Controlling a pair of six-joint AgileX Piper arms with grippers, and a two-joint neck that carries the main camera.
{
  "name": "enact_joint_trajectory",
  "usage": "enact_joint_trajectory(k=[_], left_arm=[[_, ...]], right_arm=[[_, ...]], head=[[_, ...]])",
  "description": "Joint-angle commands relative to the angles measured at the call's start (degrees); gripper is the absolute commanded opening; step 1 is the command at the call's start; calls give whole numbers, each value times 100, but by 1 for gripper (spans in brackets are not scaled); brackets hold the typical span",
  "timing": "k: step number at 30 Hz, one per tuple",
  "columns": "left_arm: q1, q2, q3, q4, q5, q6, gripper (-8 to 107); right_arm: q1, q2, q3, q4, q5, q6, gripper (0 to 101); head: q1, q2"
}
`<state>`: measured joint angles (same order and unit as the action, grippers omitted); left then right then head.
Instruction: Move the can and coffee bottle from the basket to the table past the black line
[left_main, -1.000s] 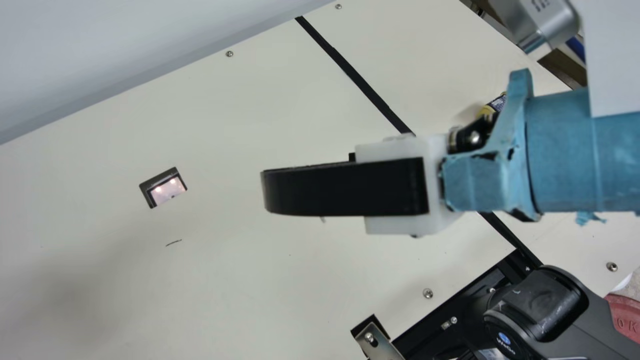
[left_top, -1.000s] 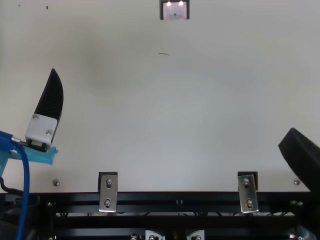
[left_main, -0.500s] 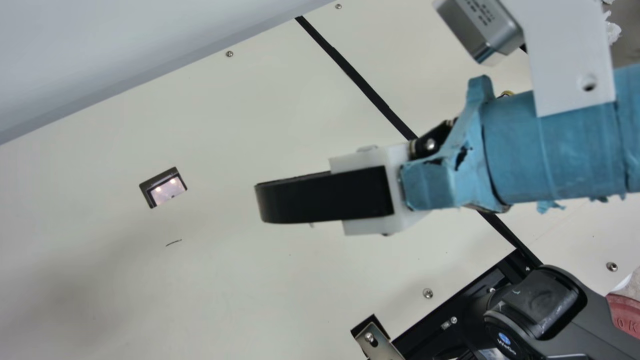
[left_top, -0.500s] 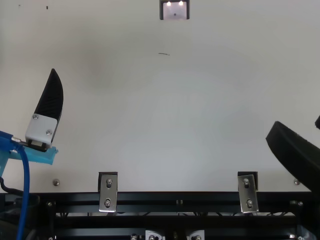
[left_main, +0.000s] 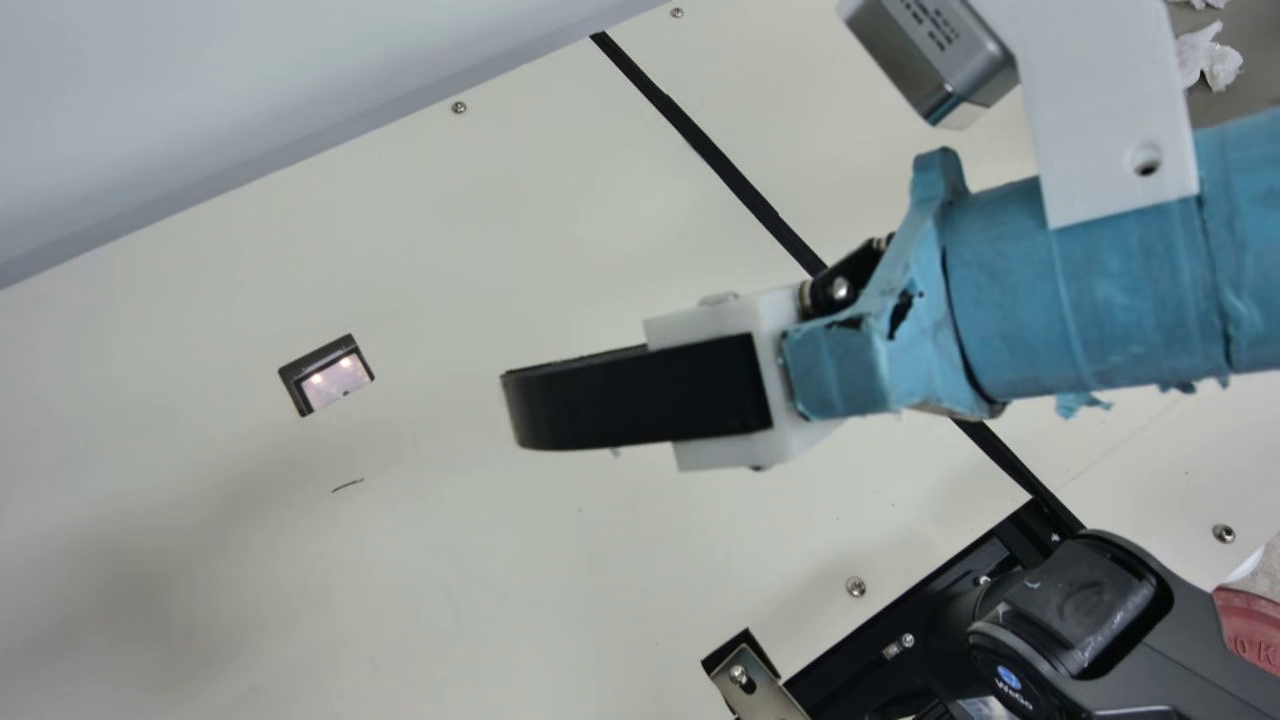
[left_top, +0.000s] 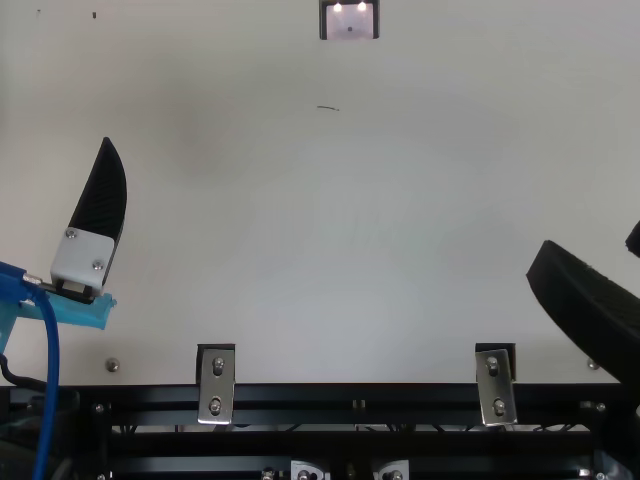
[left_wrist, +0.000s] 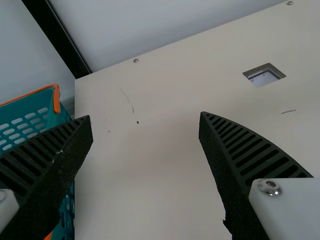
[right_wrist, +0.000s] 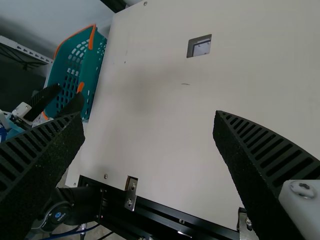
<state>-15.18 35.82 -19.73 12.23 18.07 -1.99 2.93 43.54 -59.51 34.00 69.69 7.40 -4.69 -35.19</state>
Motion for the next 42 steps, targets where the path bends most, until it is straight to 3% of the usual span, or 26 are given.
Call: enact_joint_trajectory(k=[1, 20, 30, 42], left_arm=[[0, 0, 0, 0, 0, 0, 90], [0, 0, 0, 0, 0, 0, 90], [0, 0, 0, 0, 0, 0, 90], [0, 0, 0, 0, 0, 0, 90]], right_arm=[[0, 0, 0, 0, 0, 0, 101], [0, 0, 0, 0, 0, 0, 101], [0, 0, 0, 0, 0, 0, 101], [0, 0, 0, 0, 0, 0, 101]], head=[[-18, -87], [-21, 104], [-195, 1962], [-864, 4713]])
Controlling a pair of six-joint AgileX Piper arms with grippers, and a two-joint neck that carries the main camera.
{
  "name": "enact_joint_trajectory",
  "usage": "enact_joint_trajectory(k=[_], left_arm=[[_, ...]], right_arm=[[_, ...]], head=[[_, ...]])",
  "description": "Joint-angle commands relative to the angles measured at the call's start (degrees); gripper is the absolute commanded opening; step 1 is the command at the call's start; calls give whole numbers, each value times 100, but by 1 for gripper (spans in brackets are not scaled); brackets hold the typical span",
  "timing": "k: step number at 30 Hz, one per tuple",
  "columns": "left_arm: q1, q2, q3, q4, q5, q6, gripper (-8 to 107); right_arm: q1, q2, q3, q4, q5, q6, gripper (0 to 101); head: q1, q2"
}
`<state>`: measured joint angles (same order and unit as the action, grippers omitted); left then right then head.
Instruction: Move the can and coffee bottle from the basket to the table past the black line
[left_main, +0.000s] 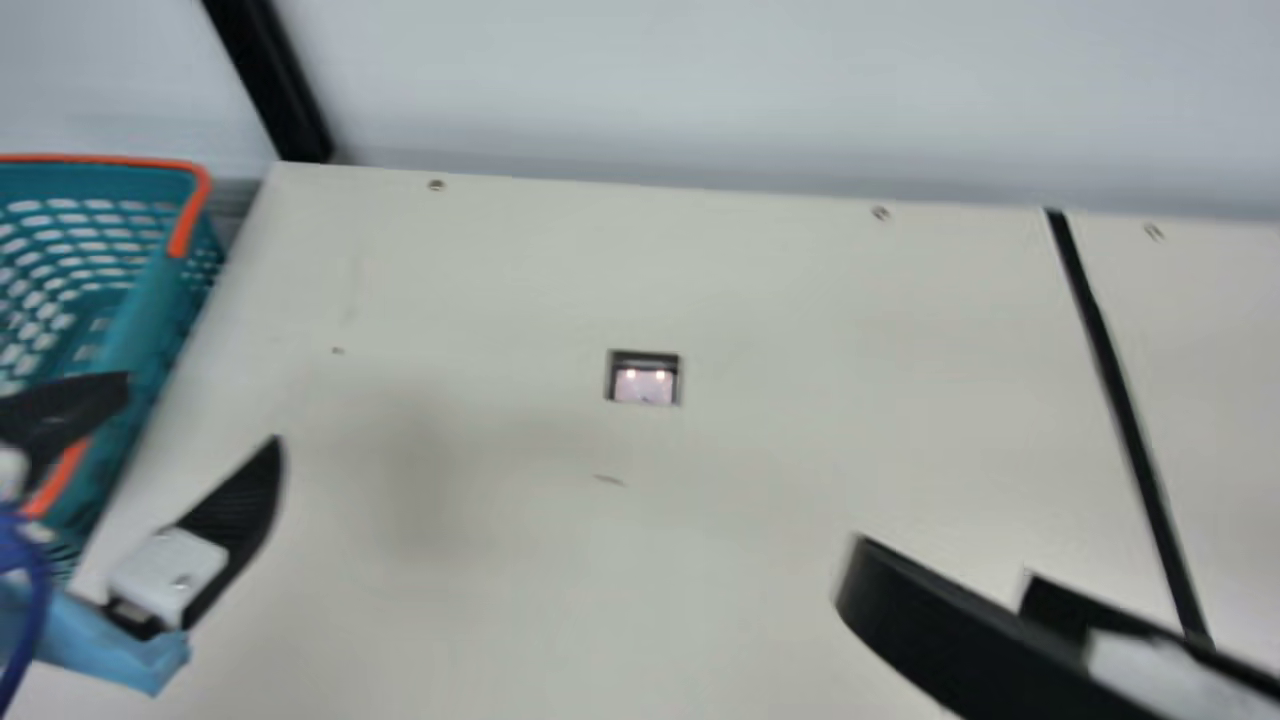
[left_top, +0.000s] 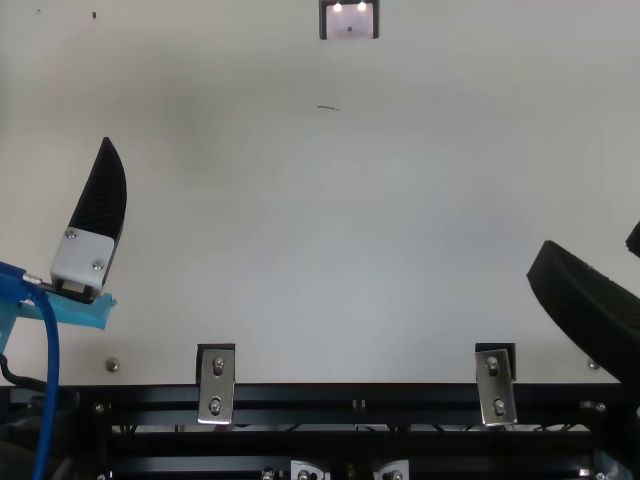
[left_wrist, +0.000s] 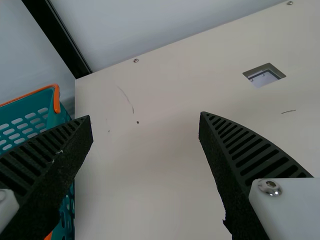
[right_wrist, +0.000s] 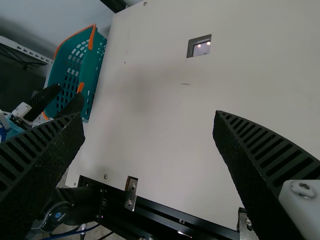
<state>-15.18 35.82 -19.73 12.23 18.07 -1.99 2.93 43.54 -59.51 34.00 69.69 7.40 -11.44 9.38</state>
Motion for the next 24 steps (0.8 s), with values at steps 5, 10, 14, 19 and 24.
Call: enact_joint_trajectory(k=[5, 10, 14, 19, 24], left_arm=[[0, 0, 0, 0, 0, 0, 90], [0, 0, 0, 0, 0, 0, 90], [0, 0, 0, 0, 0, 0, 90], [0, 0, 0, 0, 0, 0, 90], [0, 0, 0, 0, 0, 0, 90]], right_arm=[[0, 0, 0, 0, 0, 0, 101], [0, 0, 0, 0, 0, 0, 101], [0, 0, 0, 0, 0, 0, 101], [0, 0, 0, 0, 0, 0, 101], [0, 0, 0, 0, 0, 0, 101]], head=[[-648, 1348], [-1097, 2263], [-1250, 2757], [-1271, 2835], [-1271, 2835]])
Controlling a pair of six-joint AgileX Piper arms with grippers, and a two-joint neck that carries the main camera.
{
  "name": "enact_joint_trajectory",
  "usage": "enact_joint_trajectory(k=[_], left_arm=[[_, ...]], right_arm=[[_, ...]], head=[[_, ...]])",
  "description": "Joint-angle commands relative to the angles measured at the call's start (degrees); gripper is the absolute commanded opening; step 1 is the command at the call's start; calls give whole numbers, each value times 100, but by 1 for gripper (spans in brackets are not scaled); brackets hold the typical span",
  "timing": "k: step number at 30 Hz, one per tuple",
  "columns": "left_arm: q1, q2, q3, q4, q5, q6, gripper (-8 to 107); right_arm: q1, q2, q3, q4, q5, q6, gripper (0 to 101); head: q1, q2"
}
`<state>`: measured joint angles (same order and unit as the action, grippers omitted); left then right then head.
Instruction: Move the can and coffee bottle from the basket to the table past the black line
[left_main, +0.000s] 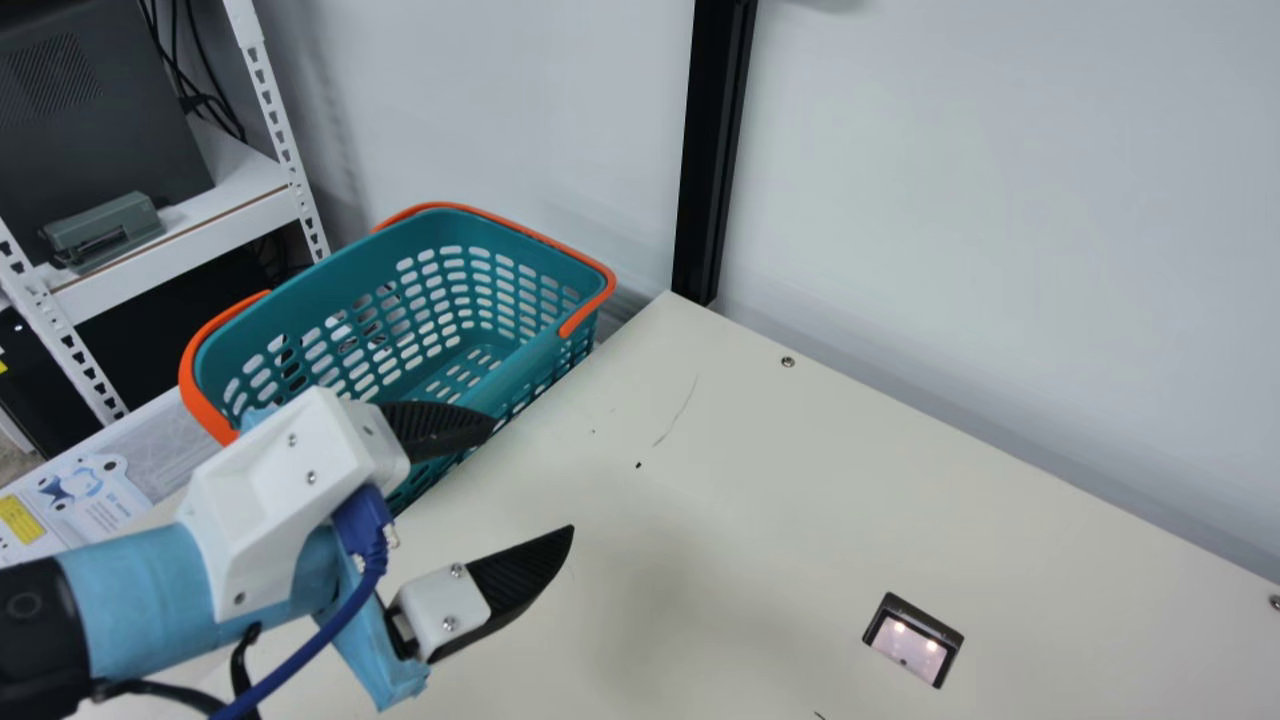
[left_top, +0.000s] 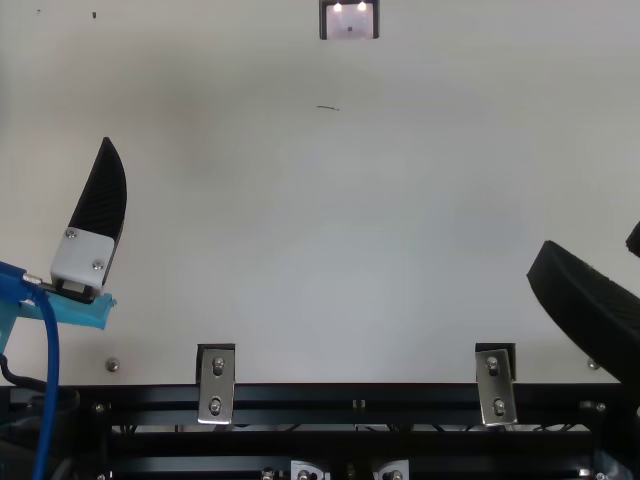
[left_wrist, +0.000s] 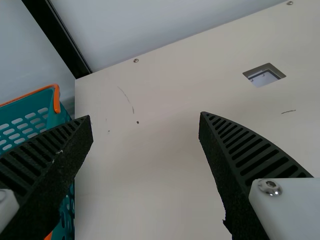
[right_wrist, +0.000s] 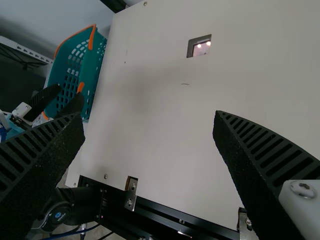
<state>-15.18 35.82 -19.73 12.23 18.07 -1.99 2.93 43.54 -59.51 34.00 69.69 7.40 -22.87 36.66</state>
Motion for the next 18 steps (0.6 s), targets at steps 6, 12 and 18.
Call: enact_joint_trajectory(k=[6, 12, 18], left_arm=[[177, 129, -89, 43, -48, -96, 90], [758, 547, -462, 11, -187, -384, 90], [1534, 1113, -892, -137, -314, -629, 90]], right_arm=[[0, 0, 0, 0, 0, 0, 101], [0, 0, 0, 0, 0, 0, 101], [0, 0, 0, 0, 0, 0, 101]], head=[[-128, 108], [-128, 108], [-128, 108]])
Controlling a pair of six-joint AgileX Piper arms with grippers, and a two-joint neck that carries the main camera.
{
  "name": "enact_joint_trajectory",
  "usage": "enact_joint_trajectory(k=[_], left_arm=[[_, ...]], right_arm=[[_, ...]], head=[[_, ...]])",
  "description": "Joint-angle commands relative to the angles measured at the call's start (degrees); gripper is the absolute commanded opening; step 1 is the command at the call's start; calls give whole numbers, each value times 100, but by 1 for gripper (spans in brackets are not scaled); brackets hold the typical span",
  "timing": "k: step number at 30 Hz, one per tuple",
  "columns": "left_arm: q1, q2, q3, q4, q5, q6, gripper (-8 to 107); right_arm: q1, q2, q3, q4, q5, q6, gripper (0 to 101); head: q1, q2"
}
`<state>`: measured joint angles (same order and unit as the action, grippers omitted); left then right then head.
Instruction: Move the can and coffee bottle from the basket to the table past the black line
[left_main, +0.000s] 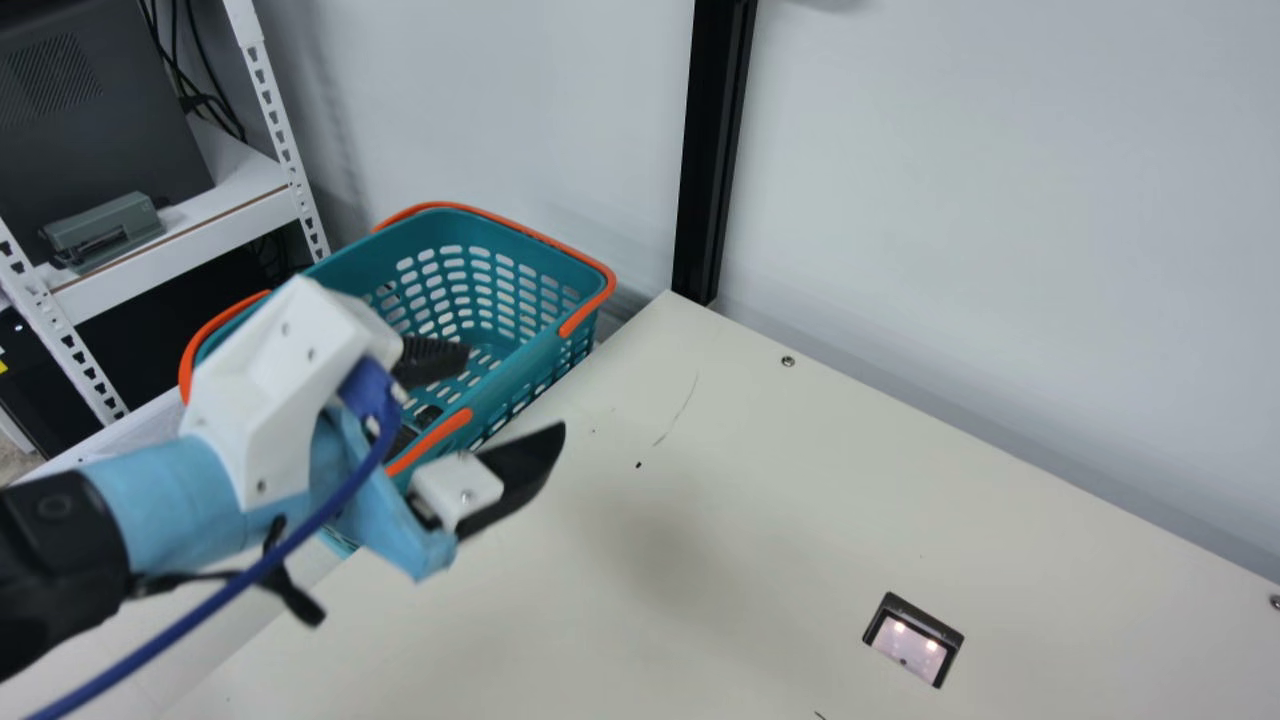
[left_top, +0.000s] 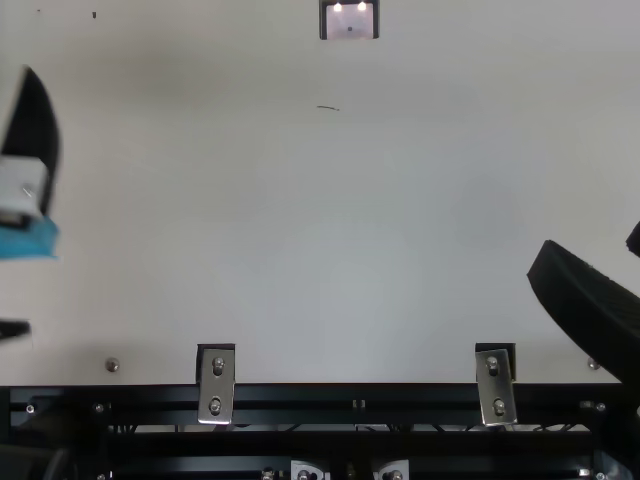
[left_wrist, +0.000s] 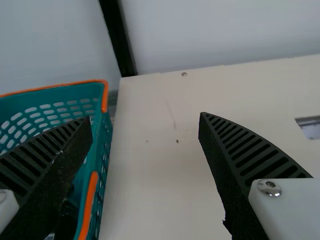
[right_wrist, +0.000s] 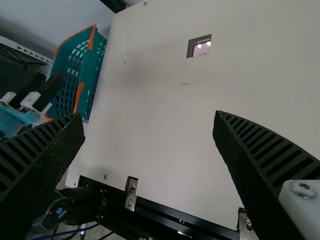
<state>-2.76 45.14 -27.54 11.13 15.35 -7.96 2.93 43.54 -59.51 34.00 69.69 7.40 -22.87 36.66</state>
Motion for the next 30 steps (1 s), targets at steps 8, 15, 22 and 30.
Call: enact_joint_trajectory(k=[8, 15, 22, 30], left_arm=[[1357, 1198, -715, -358, -169, -9, 90], [2148, 2219, -1370, -801, 60, 420, 90], [2687, 3182, -2020, -1328, 502, 1214, 90], [3262, 4219, -2913, -1938, 1357, 2310, 90]], right_arm=[[0, 0, 0, 0, 0, 0, 101], [0, 0, 0, 0, 0, 0, 101], [0, 0, 0, 0, 0, 0, 101], [0, 0, 0, 0, 0, 0, 101]], head=[[-128, 108], [-128, 108], [-128, 108], [-128, 108]])
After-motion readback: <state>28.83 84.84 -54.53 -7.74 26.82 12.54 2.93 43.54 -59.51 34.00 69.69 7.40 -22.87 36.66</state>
